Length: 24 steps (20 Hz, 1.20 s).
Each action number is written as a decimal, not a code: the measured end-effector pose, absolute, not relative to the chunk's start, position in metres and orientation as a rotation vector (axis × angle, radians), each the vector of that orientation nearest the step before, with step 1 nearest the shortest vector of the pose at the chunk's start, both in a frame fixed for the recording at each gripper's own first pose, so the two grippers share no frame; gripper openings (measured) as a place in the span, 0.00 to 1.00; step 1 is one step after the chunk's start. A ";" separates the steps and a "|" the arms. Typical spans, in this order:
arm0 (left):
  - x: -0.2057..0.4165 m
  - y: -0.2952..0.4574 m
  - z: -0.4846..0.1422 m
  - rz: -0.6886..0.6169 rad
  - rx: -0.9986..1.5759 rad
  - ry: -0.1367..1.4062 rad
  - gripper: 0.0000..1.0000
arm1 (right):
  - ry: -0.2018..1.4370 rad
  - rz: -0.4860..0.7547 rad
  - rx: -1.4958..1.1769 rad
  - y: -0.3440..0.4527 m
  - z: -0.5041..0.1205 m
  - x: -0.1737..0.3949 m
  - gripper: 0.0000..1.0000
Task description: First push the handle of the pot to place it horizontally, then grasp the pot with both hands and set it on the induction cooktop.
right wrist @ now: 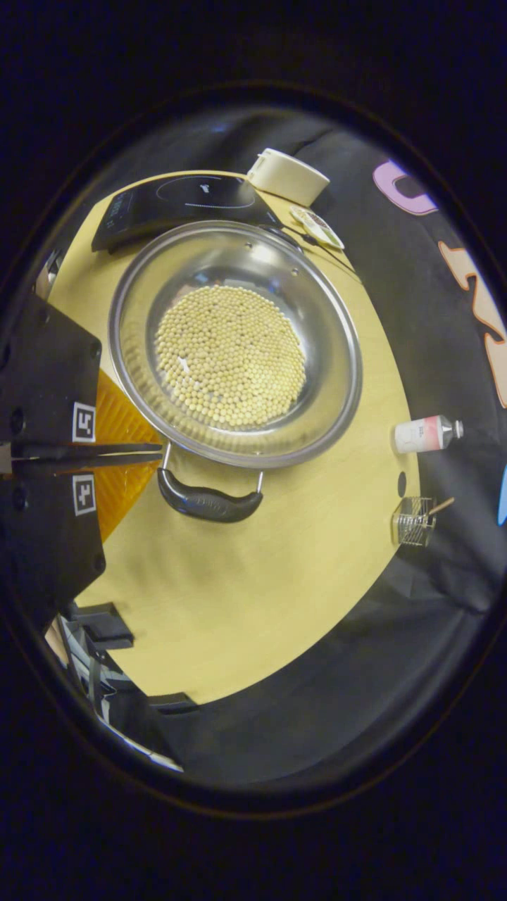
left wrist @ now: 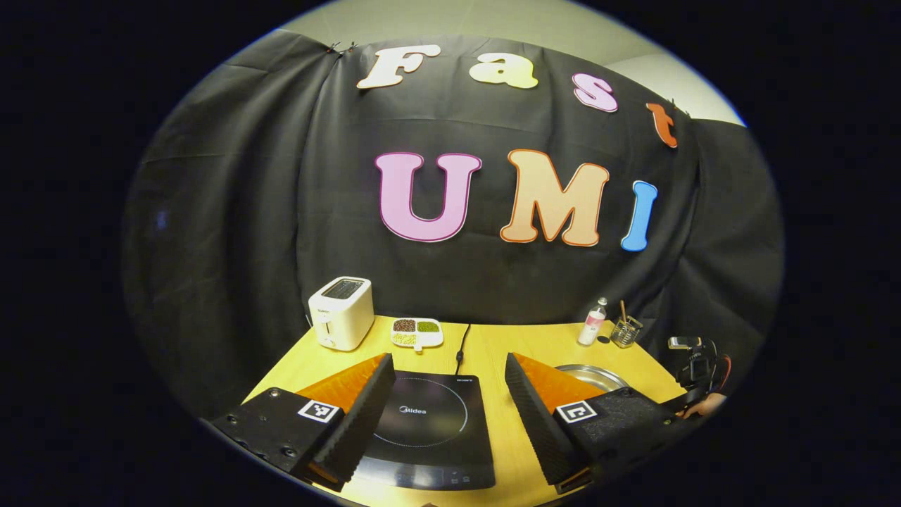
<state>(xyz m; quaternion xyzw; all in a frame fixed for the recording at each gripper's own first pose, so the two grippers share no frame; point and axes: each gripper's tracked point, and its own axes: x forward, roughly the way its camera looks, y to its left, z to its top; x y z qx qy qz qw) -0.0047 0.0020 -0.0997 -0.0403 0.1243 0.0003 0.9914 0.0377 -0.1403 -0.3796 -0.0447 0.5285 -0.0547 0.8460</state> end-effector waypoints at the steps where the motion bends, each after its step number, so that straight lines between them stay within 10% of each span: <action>1: -0.005 -0.004 -0.100 0.013 -0.089 0.251 0.96 | 1.116 -0.100 -0.100 -0.143 -0.378 0.045 0.00; 24: 0.033 -0.100 -0.150 0.192 -0.121 0.385 0.96 | 1.198 0.168 -0.086 -0.168 -0.374 0.124 0.04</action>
